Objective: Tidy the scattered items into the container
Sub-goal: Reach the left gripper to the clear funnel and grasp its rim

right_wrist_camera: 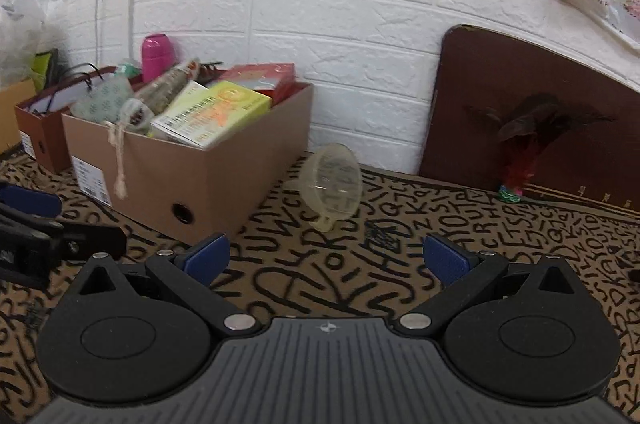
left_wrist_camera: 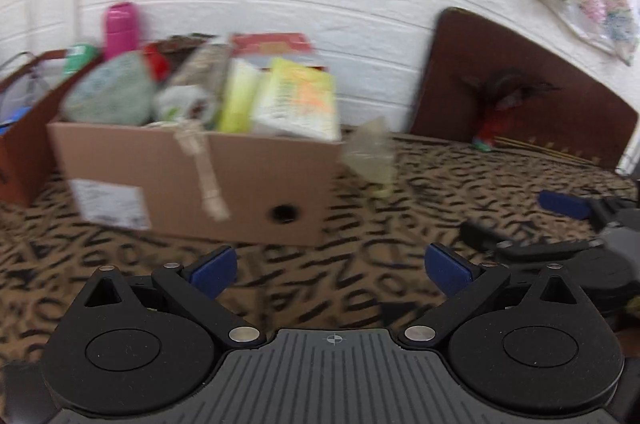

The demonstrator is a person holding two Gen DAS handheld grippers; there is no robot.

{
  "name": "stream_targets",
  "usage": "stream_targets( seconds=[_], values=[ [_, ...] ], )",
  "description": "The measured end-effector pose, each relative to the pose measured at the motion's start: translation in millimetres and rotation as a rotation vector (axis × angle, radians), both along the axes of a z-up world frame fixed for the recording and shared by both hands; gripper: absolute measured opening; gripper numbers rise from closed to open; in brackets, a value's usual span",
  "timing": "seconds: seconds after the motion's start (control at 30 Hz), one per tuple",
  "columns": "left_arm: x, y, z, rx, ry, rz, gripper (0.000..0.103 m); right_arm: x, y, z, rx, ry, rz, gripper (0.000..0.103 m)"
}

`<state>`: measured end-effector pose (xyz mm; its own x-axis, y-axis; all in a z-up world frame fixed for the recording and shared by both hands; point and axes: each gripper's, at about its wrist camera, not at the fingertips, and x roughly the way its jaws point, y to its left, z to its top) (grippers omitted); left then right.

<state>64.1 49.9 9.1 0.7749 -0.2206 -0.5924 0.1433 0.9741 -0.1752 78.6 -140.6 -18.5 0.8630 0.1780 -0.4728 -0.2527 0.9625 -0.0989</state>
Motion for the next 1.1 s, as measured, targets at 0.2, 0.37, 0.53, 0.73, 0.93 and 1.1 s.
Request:
stream_targets(
  seconds=[0.2,0.37,0.53,0.73,0.93,1.1],
  values=[
    [54.2,-63.7,-3.2,0.006,-0.001,-0.105,0.098,46.2,-37.6,-32.3,0.006,0.022,0.003,0.089],
    [103.8,-93.1,-14.0,0.091,0.009,-0.065,0.082,76.2,-43.4,-59.8,0.064,0.056,0.102,0.078],
    [125.2,-104.3,-18.6,0.106,0.035,0.080,0.085,102.5,-27.3,-72.9,0.117,0.075,0.234,0.067],
    [134.1,-107.2,-13.2,0.072,0.042,-0.020,0.080,111.0,-18.7,-65.9,0.154,-0.008,0.339,0.063],
    [180.3,-113.6,-35.4,0.165,0.085,0.047,0.067,124.3,-5.3,-67.3,0.124,-0.010,0.397,0.060],
    [205.5,-110.6,-46.4,0.181,0.157,0.042,0.040,146.7,13.2,-73.6,0.068,0.055,0.376,0.034]
  ],
)
